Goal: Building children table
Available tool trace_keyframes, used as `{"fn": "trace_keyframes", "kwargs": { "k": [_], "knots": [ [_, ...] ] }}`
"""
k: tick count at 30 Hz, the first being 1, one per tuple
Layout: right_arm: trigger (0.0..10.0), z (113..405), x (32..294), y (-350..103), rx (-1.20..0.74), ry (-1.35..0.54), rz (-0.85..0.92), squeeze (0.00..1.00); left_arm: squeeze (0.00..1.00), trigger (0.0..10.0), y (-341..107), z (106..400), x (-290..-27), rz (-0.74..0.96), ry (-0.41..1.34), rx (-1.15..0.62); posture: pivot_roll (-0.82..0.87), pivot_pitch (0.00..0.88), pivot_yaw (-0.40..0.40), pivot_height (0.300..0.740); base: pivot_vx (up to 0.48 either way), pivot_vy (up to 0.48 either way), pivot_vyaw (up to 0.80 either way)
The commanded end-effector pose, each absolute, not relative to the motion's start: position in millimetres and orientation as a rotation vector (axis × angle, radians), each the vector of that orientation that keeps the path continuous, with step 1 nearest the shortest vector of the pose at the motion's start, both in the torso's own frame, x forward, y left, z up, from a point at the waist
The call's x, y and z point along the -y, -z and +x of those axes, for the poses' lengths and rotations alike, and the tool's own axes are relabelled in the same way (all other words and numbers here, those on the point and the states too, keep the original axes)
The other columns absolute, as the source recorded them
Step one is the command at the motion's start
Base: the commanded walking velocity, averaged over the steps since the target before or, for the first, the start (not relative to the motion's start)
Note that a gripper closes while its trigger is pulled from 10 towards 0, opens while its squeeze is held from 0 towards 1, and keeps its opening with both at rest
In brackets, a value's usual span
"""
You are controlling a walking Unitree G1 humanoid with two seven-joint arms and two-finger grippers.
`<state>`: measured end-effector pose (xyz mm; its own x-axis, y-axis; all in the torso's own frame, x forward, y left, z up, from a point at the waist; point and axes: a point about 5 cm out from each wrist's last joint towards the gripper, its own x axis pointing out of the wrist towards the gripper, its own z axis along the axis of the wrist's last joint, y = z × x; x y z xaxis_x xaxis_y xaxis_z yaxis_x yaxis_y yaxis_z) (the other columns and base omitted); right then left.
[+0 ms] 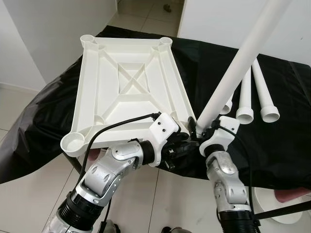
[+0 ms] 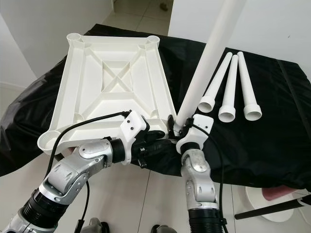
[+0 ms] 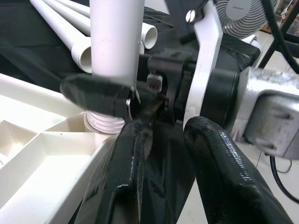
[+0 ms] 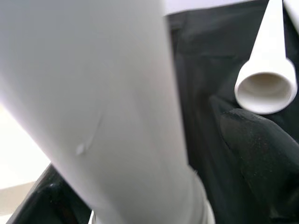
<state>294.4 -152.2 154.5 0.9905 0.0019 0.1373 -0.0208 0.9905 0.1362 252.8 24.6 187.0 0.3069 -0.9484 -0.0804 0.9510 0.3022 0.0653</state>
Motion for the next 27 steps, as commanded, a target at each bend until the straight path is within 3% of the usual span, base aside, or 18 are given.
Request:
{"fn": "trace_keyframes", "kwargs": {
  "k": [1, 23, 24, 27],
  "knots": [
    [10.0, 289.8, 155.3, -153.3, 0.136, -0.029, 0.149, 0.0, 0.0, 10.0, -186.7, 248.1, -22.3, 0.107, 1.295, -0.033, 0.03, 0.134, -0.053, 0.74, 0.0, 0.0, 0.0],
    [10.0, 242.6, 162.2, -143.6, 0.135, -0.104, 0.089, 0.0, 0.0, 10.0, -189.4, 258.5, -30.1, 0.111, 1.236, -0.025, 0.03, 0.13, -0.057, 0.74, 0.0, 0.0, 0.0],
    [0.0, 237.9, 161.5, -143.3, 0.137, -0.126, 0.094, 0.0, 0.0, 10.0, -189.6, 258.6, -30.1, 0.111, 1.237, -0.025, 0.03, 0.132, -0.056, 0.74, 0.0, 0.0, 0.0],
    [0.0, 233.0, 163.8, -142.0, 0.135, -0.128, 0.099, 0.0, 0.0, 10.0, -190.1, 259.0, -30.4, 0.112, 1.239, -0.025, 0.02, 0.138, -0.054, 0.74, 0.0, 0.0, 0.0]
  ]
}}
